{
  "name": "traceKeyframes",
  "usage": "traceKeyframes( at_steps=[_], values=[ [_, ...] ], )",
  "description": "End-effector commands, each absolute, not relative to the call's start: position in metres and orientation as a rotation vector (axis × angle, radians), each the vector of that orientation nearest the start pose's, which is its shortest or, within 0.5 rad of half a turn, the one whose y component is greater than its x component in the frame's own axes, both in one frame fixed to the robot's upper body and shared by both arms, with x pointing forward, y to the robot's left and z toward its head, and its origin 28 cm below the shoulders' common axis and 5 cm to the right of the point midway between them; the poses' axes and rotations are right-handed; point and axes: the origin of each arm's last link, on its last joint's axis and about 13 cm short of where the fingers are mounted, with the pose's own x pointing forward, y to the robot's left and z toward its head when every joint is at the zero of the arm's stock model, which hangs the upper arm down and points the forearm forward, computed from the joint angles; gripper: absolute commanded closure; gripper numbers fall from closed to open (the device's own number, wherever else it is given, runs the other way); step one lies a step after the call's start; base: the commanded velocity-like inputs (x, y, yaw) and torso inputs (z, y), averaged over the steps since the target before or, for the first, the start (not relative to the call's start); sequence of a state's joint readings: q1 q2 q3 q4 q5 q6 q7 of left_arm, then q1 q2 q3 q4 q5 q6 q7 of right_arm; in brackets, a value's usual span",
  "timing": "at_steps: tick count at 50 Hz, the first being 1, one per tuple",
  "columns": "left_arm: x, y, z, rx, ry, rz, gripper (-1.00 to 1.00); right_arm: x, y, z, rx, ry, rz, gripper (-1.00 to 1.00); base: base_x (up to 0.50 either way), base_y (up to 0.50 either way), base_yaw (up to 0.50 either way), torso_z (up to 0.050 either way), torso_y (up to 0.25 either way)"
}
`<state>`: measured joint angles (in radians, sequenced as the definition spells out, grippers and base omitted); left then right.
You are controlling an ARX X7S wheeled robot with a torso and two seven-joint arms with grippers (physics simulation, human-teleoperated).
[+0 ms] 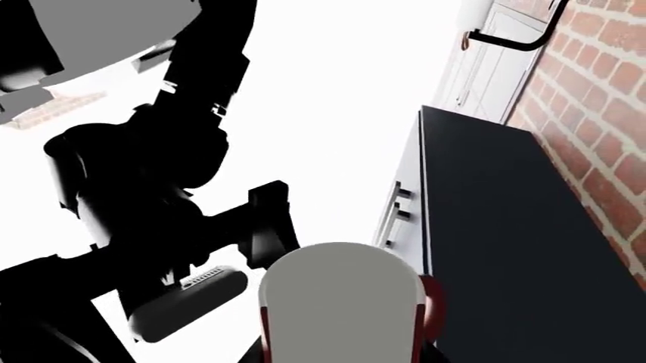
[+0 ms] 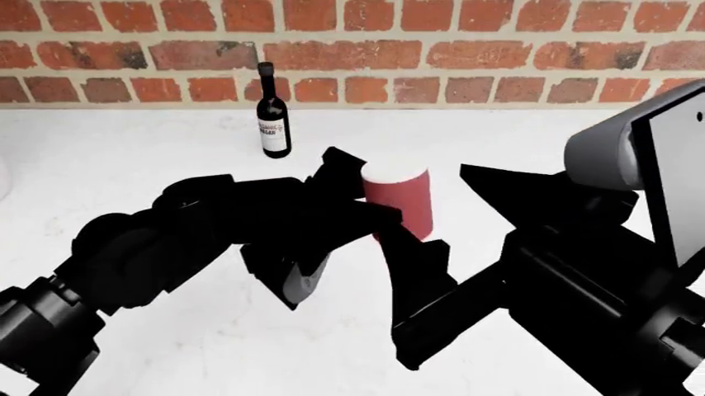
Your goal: A wet mug is on the counter and needs to be dried. Pick it up and place it upside down in the open cabinet.
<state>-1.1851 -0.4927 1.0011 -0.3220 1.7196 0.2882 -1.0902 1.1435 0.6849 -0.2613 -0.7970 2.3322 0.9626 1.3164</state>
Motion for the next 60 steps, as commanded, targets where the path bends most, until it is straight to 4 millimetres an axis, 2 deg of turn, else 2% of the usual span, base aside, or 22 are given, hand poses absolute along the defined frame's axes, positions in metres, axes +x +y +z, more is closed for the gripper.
traceKeyframes(
  at_steps=[1, 26, 50, 60],
  values=[
    [0.37, 0.207, 0.25, -2.18, 2.677, -0.033, 1.0, 0.135, -0.096, 0.3, -0.069, 0.102, 0.576, -1.0, 0.0, 0.0, 0.0, 0.0, 0.0],
    [0.366, 0.204, 0.243, -2.148, 2.707, -0.003, 1.0, 0.147, -0.096, 0.304, -0.093, 0.092, 0.552, -1.0, 0.0, 0.0, 0.0, 0.0, 0.0],
    [0.357, 0.2, 0.253, -2.118, 2.728, -0.014, 1.0, 0.159, -0.096, 0.294, -0.089, 0.114, 0.561, -1.0, 0.0, 0.0, 0.0, 0.0, 0.0],
    [0.357, 0.199, 0.252, -2.108, 2.736, -0.009, 1.0, 0.16, -0.096, 0.295, -0.093, 0.115, 0.553, -1.0, 0.0, 0.0, 0.0, 0.0, 0.0]
  ],
)
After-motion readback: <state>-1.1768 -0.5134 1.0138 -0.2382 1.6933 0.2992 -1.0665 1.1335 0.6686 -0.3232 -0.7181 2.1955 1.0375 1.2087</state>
